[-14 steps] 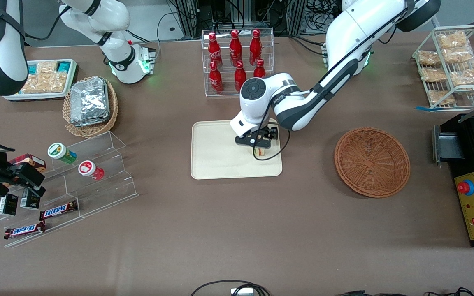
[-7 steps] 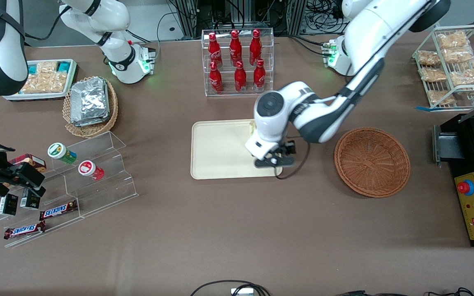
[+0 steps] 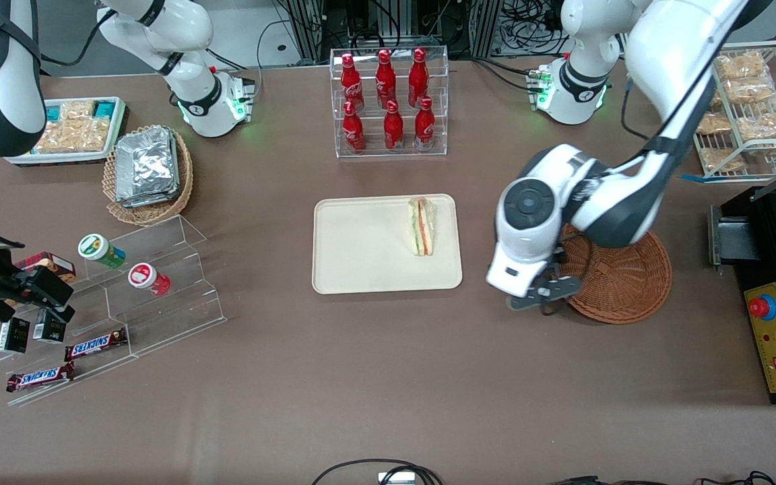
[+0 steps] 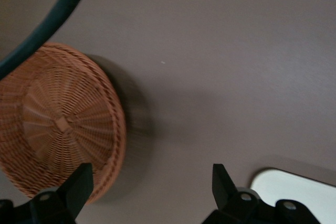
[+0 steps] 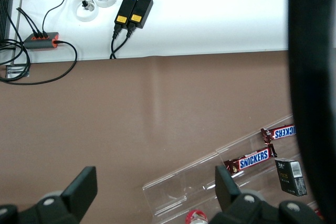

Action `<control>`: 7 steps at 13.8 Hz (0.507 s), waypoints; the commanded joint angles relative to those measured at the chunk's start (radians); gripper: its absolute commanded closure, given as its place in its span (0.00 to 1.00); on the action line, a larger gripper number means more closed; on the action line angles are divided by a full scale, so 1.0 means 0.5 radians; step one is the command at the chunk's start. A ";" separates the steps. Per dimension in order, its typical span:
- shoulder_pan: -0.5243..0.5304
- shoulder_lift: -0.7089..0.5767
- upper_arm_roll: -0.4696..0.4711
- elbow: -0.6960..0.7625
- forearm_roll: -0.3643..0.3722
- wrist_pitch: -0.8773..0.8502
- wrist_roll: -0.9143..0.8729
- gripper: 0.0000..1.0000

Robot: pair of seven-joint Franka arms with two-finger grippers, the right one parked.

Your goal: Place sandwich from basket to tray

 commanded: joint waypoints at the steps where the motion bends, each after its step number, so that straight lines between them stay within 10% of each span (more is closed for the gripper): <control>1: 0.084 -0.109 -0.022 -0.024 -0.073 -0.083 0.173 0.00; 7: 0.195 -0.519 0.284 -0.033 -0.520 -0.304 1.049 0.00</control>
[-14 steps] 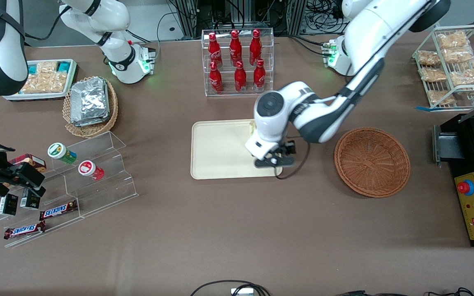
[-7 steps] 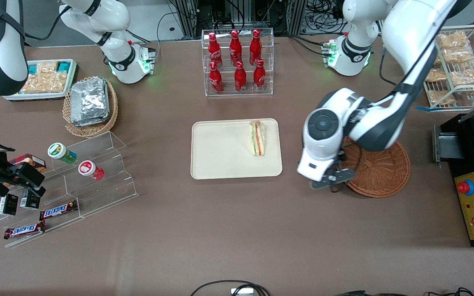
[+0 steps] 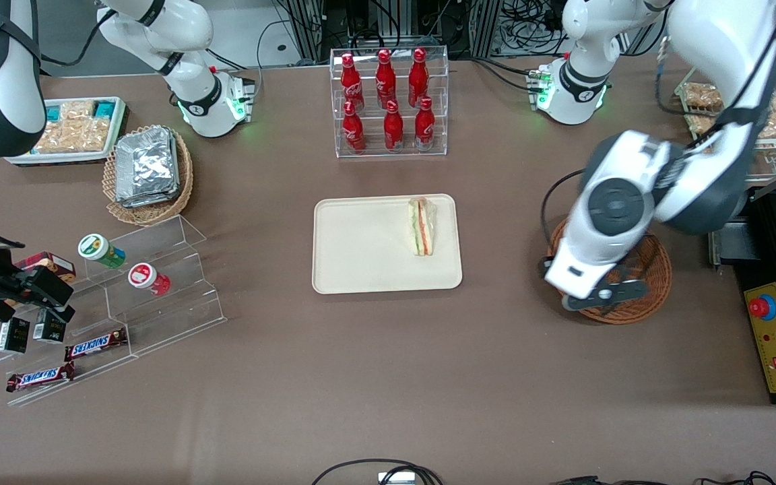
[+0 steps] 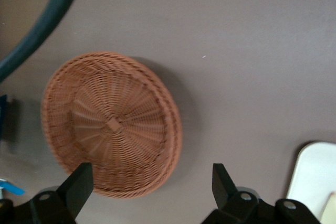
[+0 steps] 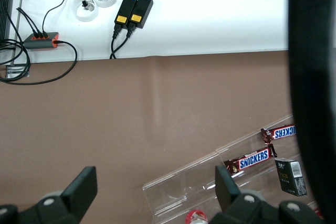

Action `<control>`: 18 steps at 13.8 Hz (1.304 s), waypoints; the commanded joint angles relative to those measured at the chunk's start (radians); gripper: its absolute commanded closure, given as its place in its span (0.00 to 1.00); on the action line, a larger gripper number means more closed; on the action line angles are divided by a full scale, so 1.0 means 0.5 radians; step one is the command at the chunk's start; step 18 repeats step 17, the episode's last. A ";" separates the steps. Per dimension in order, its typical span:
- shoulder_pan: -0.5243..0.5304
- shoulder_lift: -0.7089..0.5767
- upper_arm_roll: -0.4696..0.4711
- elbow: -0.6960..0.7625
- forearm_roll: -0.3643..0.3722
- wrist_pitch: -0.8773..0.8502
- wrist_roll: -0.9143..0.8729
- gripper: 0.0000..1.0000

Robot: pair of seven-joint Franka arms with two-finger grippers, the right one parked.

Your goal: Place sandwich from basket to tray

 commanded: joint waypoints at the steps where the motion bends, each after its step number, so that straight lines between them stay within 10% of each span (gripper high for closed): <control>1: -0.108 -0.322 0.336 -0.035 -0.278 -0.136 0.471 0.00; 10: -0.304 -0.792 1.018 0.011 -0.678 -0.627 1.423 0.00; 18: -0.354 -0.801 1.050 0.106 -0.761 -0.661 1.598 0.00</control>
